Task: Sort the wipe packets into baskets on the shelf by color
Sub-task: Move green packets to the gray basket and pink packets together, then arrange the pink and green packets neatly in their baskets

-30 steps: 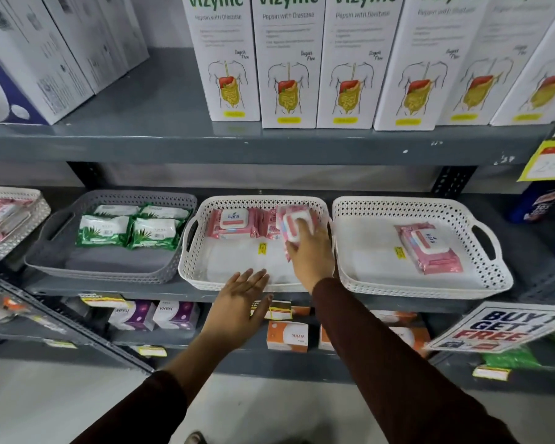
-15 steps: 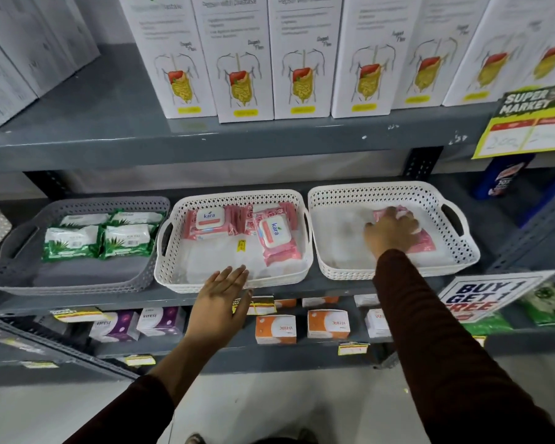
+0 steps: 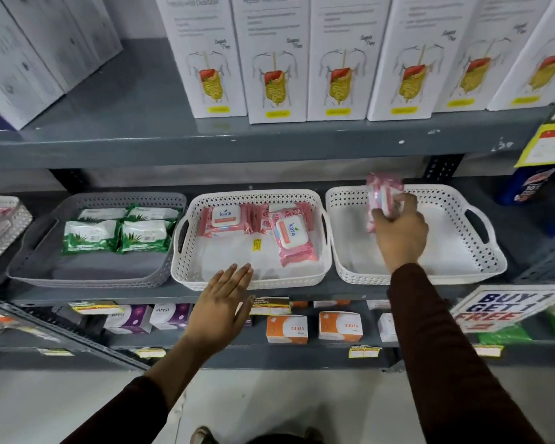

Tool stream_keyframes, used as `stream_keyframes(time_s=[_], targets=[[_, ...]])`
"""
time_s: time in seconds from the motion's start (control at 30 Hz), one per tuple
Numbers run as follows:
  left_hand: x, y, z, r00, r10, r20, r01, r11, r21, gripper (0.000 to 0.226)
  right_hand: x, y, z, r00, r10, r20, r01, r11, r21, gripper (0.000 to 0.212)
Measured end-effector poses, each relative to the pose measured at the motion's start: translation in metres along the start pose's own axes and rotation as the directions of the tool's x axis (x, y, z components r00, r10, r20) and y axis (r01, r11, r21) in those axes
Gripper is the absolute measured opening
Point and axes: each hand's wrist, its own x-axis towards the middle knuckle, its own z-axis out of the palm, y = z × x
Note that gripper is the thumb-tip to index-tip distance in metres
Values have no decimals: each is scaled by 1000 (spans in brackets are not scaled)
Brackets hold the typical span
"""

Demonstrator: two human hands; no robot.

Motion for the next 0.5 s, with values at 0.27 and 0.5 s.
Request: stream_keyframes(time_s=[0.27,0.5], targets=[[-22,-46,-22,996,-85,15,85,996,-21,53,-113,-124,101,756,-494,429,433,870,237,49],[-13,-59,-42,993,-115,23,117,989,-96,45,-137,-124,158,602,-400,691,615,785,-81,57]])
